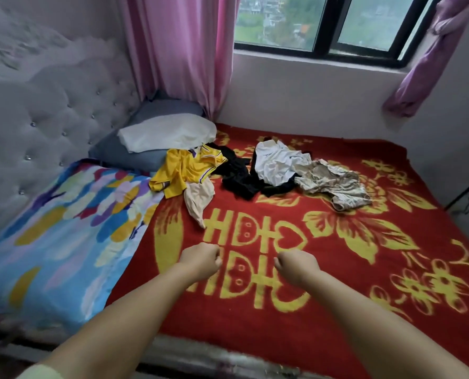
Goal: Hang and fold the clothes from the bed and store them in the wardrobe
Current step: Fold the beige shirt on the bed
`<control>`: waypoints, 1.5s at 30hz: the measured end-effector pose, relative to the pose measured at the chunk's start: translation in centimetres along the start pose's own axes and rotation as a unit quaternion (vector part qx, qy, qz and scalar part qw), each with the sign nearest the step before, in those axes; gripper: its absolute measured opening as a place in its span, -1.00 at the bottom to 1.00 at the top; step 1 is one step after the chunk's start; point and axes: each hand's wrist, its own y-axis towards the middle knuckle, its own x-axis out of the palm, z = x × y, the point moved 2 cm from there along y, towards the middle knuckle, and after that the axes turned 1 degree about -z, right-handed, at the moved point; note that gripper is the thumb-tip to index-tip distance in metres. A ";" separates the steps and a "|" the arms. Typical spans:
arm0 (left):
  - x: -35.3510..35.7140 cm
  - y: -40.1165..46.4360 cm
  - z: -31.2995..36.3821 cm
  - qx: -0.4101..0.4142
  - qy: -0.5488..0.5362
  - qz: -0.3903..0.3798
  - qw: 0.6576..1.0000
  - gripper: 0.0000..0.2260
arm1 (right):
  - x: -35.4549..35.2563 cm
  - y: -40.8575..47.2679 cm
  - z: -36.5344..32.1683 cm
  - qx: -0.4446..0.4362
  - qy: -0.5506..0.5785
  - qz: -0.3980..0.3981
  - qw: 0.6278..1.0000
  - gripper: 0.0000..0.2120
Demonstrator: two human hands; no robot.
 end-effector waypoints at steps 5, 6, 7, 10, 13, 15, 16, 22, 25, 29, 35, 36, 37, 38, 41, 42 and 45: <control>0.6 11.7 -6.0 -0.035 -0.013 -0.059 0.998 -0.78 | 2.4 12.3 -1.7 -0.002 0.004 -0.079 0.997 -0.62; 0.8 13.2 -6.9 -0.043 -0.012 -0.063 0.997 -0.78 | 3.0 13.7 -2.1 -0.004 0.008 -0.086 0.996 -0.62; 1.3 15.1 -8.0 -0.051 -0.008 -0.073 0.996 -0.77 | 4.0 15.6 -2.5 -0.006 0.014 -0.099 0.995 -0.64; 3.4 20.7 -10.4 -0.056 0.006 -0.090 0.994 -0.72 | 7.0 21.8 -3.3 -0.007 0.028 -0.124 0.992 -0.67; 6.4 25.3 -12.7 -0.043 0.047 -0.085 0.994 -0.58 | 10.1 27.9 -4.6 -0.017 0.044 -0.134 0.990 -0.72; 9.3 28.2 -14.6 -0.029 0.086 -0.083 0.992 -0.49 | 13.6 32.0 -5.5 -0.030 0.050 -0.122 0.991 -0.67; 10.6 29.4 -15.4 -0.020 0.108 -0.081 0.991 -0.44 | 15.0 33.3 -5.8 -0.038 0.045 -0.114 0.992 -0.61; 18.5 34.7 -20.2 -0.010 0.235 -0.092 0.968 -0.45 | 25.0 37.5 -4.9 -0.092 0.000 -0.130 0.987 -0.43; 18.5 35.9 -19.7 0.028 0.112 0.030 0.993 -0.68 | 26.2 37.9 -4.5 -0.105 -0.001 -0.151 0.983 -0.44; 15.2 37.6 -18.4 -0.056 -0.020 0.040 0.997 -0.77 | 26.1 37.8 -4.1 -0.098 -0.004 -0.183 0.978 -0.43; 10.1 31.5 -15.2 0.004 -0.033 0.107 0.994 -0.71 | 20.7 38.8 -5.3 -0.080 0.015 -0.296 0.952 -0.32; 9.2 29.9 -14.5 0.010 -0.060 0.104 0.993 -0.72 | 19.1 38.5 -5.6 -0.066 0.033 -0.297 0.952 -0.30; 7.8 28.1 -13.6 0.014 -0.081 0.093 0.992 -0.73 | 17.2 37.6 -5.8 -0.056 0.052 -0.283 0.956 -0.25; 6.4 26.5 -12.3 0.021 -0.097 0.089 0.991 -0.74 | 15.4 36.5 -6.0 -0.055 0.071 -0.265 0.960 -0.18; 1.7 22.9 -7.8 0.055 -0.147 0.132 0.979 -0.80 | 11.2 32.3 -7.0 -0.111 0.111 -0.205 0.966 -0.02; -0.3 22.0 -6.1 0.067 -0.172 0.150 0.971 -0.81 | 9.7 31.0 -7.3 -0.131 0.128 -0.173 0.968 0.00; -6.5 20.0 -0.8 0.134 -0.235 0.192 0.943 -0.83 | 4.5 27.9 -8.2 -0.151 0.173 -0.069 0.971 -0.12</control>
